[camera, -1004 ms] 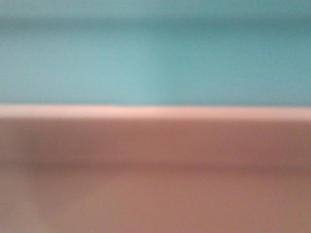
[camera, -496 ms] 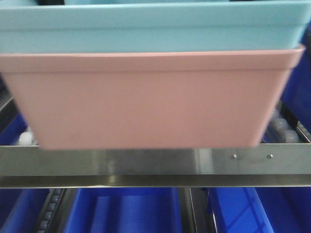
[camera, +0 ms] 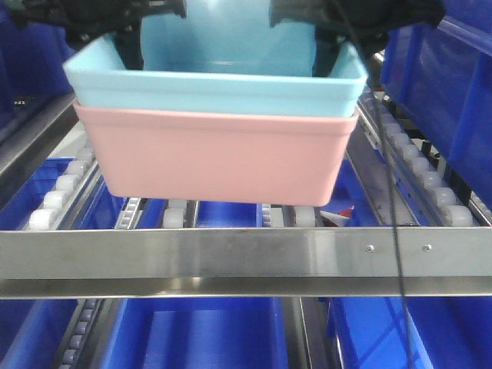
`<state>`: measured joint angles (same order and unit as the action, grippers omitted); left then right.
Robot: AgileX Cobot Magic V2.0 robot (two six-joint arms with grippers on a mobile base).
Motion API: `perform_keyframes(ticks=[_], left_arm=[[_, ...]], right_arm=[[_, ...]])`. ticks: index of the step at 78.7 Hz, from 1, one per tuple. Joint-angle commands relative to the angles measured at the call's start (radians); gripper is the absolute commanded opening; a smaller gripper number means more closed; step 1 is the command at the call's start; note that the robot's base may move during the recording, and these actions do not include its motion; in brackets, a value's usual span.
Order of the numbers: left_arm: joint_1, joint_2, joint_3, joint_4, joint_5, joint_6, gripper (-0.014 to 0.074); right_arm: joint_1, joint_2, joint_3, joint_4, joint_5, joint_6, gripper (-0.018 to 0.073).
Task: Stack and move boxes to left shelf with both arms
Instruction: 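Lower the stacked bins with both grippers onto the roller shelf, then open both grippers and raise them off the light-blue bin walls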
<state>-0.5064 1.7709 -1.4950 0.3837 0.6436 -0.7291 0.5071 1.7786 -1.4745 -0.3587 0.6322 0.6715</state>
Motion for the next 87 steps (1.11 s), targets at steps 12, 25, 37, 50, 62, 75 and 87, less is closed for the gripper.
perform_keyframes(ticks=[12, 25, 37, 50, 62, 75, 87], left_arm=[[0.009, -0.005, -0.052, 0.031, -0.096, -0.004, -0.0003], [0.009, -0.001, -0.052, 0.022, -0.086, -0.004, 0.0004], [0.009, 0.001, -0.052, -0.002, -0.057, -0.004, 0.0089], [0.009, 0.001, -0.053, -0.002, -0.048, -0.004, 0.0293], [0.009, 0.001, -0.059, -0.002, -0.044, -0.004, 0.0381], [0.009, -0.022, -0.059, -0.002, -0.018, -0.004, 0.0348], [0.009, -0.056, -0.059, 0.000, 0.012, -0.004, 0.0238]], right_arm=[[-0.012, -0.017, -0.051, -0.039, -0.136, -0.025, 0.0067], [-0.012, -0.017, -0.051, -0.090, -0.135, -0.025, 0.0067], [-0.012, -0.012, -0.051, -0.115, -0.138, -0.025, 0.0076], [-0.012, -0.004, -0.051, -0.115, -0.133, -0.023, 0.0235], [-0.012, -0.006, -0.057, -0.115, -0.119, -0.021, 0.0454], [-0.012, -0.019, -0.112, -0.115, -0.032, -0.021, 0.0478], [-0.012, -0.033, -0.171, -0.115, 0.043, -0.022, 0.0463]])
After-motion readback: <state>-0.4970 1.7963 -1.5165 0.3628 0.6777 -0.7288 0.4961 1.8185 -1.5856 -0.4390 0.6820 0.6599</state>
